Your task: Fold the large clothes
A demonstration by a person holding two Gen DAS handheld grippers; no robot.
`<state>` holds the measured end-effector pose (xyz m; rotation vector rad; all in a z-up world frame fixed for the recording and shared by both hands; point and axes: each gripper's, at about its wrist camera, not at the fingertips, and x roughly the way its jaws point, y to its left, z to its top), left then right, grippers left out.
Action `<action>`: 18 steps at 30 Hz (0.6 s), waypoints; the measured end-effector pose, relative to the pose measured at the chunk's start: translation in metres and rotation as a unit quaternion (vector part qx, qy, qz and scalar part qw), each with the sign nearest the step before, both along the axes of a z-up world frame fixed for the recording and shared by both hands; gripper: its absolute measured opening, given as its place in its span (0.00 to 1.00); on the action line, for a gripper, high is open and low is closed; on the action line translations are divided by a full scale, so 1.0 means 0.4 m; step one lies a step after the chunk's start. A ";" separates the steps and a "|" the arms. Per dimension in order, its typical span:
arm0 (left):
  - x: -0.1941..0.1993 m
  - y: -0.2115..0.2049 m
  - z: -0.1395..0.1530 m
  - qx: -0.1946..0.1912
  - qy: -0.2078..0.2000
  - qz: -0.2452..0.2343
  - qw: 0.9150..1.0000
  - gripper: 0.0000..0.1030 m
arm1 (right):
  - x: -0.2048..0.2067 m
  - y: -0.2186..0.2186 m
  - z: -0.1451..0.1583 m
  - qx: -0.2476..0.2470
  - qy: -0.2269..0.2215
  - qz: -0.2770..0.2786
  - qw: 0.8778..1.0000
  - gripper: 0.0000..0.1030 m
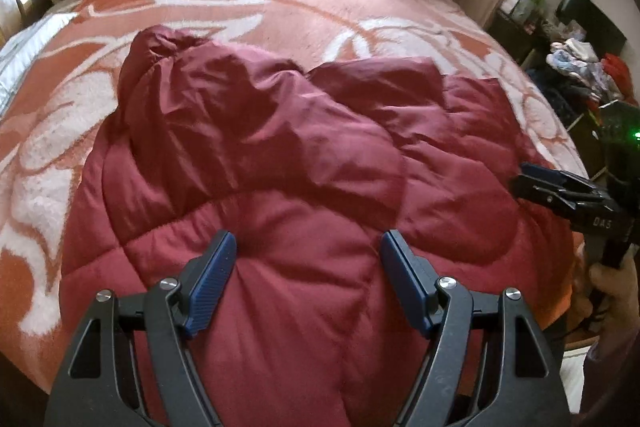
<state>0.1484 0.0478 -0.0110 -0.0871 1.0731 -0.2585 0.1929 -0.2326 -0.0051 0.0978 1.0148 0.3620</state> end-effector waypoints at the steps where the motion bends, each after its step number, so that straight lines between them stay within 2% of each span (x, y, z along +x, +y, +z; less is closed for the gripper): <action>1: 0.016 0.004 -0.004 0.000 0.007 0.002 1.000 0.73 | 0.015 -0.004 -0.006 -0.003 0.008 0.000 1.000 0.82; 3: 0.052 0.009 -0.011 0.003 0.021 0.011 1.000 0.73 | 0.053 -0.008 -0.021 -0.006 0.030 0.006 1.000 0.82; 5: 0.090 0.016 -0.021 0.000 0.037 0.019 0.999 0.73 | 0.079 -0.011 -0.025 -0.021 0.034 0.000 0.999 0.82; 10: 0.175 0.026 -0.053 0.008 0.065 0.042 0.997 0.73 | 0.151 -0.045 -0.052 -0.048 0.040 -0.044 0.997 0.81; 18: 0.282 0.023 -0.096 0.031 0.085 0.057 0.994 0.72 | 0.216 -0.111 -0.103 -0.024 0.057 -0.093 0.994 0.81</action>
